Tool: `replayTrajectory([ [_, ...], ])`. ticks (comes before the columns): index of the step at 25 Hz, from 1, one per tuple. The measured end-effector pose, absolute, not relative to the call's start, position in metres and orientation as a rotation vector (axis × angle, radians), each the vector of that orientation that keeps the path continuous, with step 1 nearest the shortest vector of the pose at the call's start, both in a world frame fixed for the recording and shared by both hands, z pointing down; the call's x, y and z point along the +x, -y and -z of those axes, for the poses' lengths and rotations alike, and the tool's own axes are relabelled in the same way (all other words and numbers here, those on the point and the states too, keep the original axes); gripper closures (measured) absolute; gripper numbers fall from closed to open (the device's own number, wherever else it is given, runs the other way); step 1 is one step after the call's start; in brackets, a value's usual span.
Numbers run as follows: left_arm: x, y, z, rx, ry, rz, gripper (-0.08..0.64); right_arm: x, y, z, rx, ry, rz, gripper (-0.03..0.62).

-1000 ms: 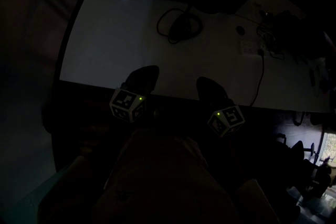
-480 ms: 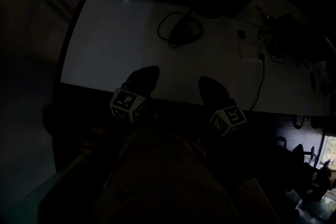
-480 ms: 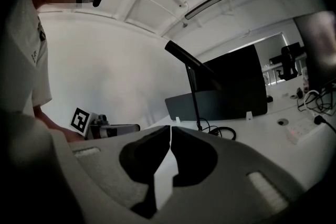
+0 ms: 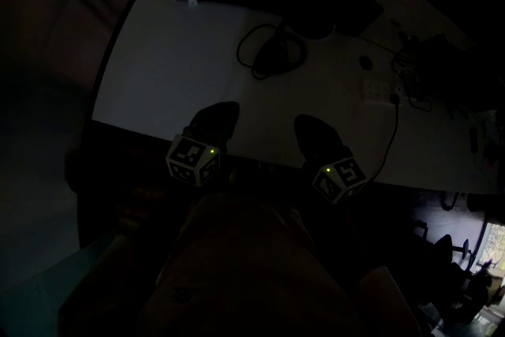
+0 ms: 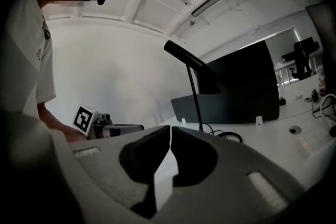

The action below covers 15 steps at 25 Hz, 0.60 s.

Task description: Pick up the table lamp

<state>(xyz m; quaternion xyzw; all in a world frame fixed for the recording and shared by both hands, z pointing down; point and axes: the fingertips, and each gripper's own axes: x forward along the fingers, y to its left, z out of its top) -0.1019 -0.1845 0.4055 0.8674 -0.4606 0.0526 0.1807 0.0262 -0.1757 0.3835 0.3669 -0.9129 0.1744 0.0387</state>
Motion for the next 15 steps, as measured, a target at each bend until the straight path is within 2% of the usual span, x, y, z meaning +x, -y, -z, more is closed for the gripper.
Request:
replayTrajectory([
  [15,-0.075,0.24,-0.407,2.408,1.385,-0.073,0.561,0.032,0.255,-0.393,0.941,2.869,-0.388,0.584],
])
